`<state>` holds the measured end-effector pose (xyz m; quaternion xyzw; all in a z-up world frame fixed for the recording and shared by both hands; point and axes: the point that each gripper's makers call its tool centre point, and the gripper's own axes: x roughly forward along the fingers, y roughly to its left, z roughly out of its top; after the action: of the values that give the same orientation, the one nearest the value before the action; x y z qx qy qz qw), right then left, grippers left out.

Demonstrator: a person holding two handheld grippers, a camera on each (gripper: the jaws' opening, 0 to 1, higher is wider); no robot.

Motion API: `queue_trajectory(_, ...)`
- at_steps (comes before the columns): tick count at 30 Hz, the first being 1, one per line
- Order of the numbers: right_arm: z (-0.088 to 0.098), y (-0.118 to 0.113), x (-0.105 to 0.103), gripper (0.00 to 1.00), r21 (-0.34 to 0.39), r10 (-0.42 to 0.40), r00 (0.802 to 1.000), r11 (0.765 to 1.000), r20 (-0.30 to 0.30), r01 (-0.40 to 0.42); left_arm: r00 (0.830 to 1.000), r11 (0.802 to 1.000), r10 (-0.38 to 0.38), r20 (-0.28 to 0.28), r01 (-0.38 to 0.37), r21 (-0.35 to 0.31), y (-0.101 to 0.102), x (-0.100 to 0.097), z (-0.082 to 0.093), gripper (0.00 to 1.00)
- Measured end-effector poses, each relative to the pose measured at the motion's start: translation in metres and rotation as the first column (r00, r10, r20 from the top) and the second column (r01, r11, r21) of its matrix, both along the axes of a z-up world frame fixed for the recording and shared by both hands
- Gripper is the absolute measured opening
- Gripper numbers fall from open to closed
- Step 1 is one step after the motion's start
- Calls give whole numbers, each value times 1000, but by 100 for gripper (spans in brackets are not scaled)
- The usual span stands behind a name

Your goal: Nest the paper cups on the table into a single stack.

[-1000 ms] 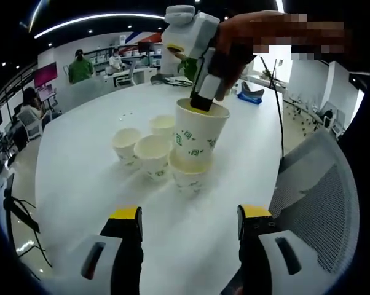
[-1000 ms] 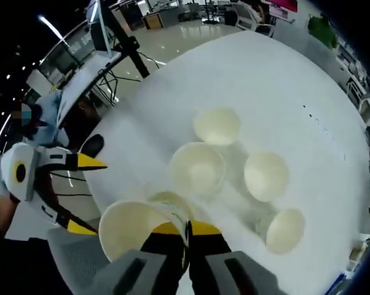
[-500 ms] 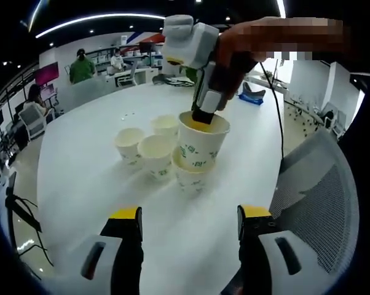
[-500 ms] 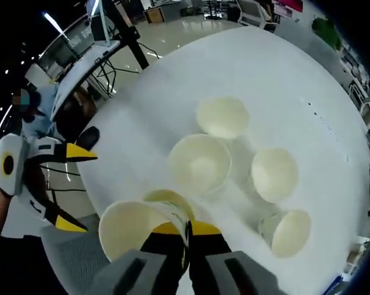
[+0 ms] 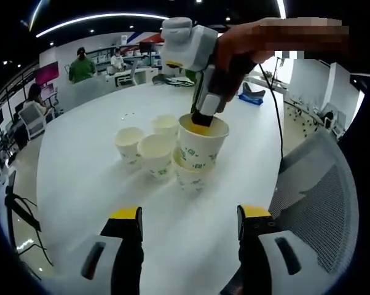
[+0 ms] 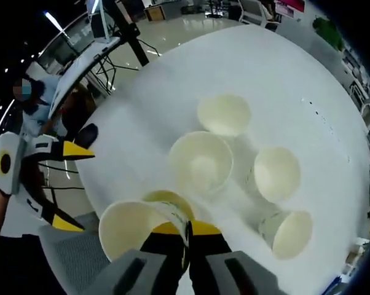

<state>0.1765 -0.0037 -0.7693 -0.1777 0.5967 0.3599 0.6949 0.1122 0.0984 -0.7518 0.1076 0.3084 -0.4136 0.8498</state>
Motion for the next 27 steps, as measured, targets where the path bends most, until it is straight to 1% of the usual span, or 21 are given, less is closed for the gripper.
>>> queue_trajectory(6, -2, -2, 0, 0, -14, 9, 1000, 1000, 2, -9, 1000, 1000, -7, -2, 7, 0, -6, -6, 4, 61)
queue_trajectory(7, -4, -2, 1, 0, -16, 12, 1000, 1000, 2, -12, 1000, 1000, -8, -3, 8, 0, -7, -6, 5, 60)
queue_trajectory(9, -4, -2, 1, 0, -18, 13, 1000, 1000, 3, -13, 1000, 1000, -8, -4, 8, 0, -4, -3, 0, 60)
queue_trajectory(13, -4, -2, 1, 0, -19, 19, 1000, 1000, 3, -19, 1000, 1000, -8, -3, 8, 1, -5, -5, 4, 60)
queue_trajectory(15, -5, -2, 1, 2, -18, 21, 1000, 1000, 2, -21, 1000, 1000, -6, -3, 6, 1, -5, -5, 4, 60)
queue_trajectory(20, -5, -1, 0, 4, -18, 25, 1000, 1000, 3, -25, 1000, 1000, -9, -3, 9, 3, -4, -4, 2, 60)
queue_trajectory(22, -3, -1, 0, 5, -15, 24, 1000, 1000, 4, -24, 1000, 1000, -10, -2, 10, 4, -6, -5, 5, 60)
queue_trajectory(27, 2, -2, 2, 6, -6, 21, 1000, 1000, 21, -21, 1000, 1000, -12, -2, 12, 5, -5, -4, 4, 60)
